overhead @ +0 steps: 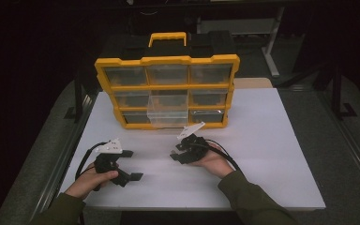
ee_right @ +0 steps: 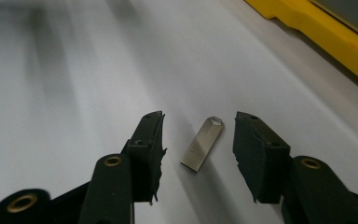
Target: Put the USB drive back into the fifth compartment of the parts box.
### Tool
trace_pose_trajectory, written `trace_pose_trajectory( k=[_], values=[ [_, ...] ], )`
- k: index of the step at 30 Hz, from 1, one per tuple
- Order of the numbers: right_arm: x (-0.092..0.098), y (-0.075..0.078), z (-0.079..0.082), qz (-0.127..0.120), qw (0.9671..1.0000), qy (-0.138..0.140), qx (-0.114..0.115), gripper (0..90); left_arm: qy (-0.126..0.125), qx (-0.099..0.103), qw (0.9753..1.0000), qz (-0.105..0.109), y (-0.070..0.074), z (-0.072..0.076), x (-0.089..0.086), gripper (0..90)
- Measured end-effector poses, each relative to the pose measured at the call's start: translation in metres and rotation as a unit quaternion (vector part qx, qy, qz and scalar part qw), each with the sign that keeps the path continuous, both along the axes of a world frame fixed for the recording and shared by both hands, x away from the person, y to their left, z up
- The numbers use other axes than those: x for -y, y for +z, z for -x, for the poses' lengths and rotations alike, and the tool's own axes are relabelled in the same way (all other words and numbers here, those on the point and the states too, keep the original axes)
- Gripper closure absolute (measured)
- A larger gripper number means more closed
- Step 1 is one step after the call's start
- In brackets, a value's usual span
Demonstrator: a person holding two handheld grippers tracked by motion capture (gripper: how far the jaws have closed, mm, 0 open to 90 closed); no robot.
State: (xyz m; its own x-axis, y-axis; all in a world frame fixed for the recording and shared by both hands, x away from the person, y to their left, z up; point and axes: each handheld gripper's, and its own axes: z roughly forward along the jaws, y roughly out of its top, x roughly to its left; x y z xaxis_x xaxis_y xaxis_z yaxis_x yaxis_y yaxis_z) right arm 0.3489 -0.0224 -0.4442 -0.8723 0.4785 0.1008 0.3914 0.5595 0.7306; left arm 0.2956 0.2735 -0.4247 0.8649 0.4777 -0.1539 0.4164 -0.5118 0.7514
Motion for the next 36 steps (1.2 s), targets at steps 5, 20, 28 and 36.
trace_pose_trajectory(
  k=[5, 20, 28, 36],
  values=[
    [-0.004, -0.006, -0.001, 0.011, 0.9999, 0.000, -0.005, 55.9, 0.000, 0.000, 1.0000, 0.001, 0.000, 0.000, 0.000, 0.0],
    [-0.010, -0.014, -0.003, 0.017, 0.9998, -0.012, 0.000, 67.3, -0.001, 0.000, 1.0000, 0.000, 0.000, 0.000, 0.000, 0.0],
    [-0.010, -0.014, -0.003, 0.019, 0.9997, -0.015, 0.006, 72.0, -0.002, 0.000, 1.0000, -0.001, 0.000, 0.000, 0.000, 0.0],
    [-0.010, -0.014, -0.002, 0.022, 0.9996, -0.016, 0.010, 75.6, -0.003, 0.000, 1.0000, -0.001, 0.000, 0.001, 0.000, 0.0]
  ],
)
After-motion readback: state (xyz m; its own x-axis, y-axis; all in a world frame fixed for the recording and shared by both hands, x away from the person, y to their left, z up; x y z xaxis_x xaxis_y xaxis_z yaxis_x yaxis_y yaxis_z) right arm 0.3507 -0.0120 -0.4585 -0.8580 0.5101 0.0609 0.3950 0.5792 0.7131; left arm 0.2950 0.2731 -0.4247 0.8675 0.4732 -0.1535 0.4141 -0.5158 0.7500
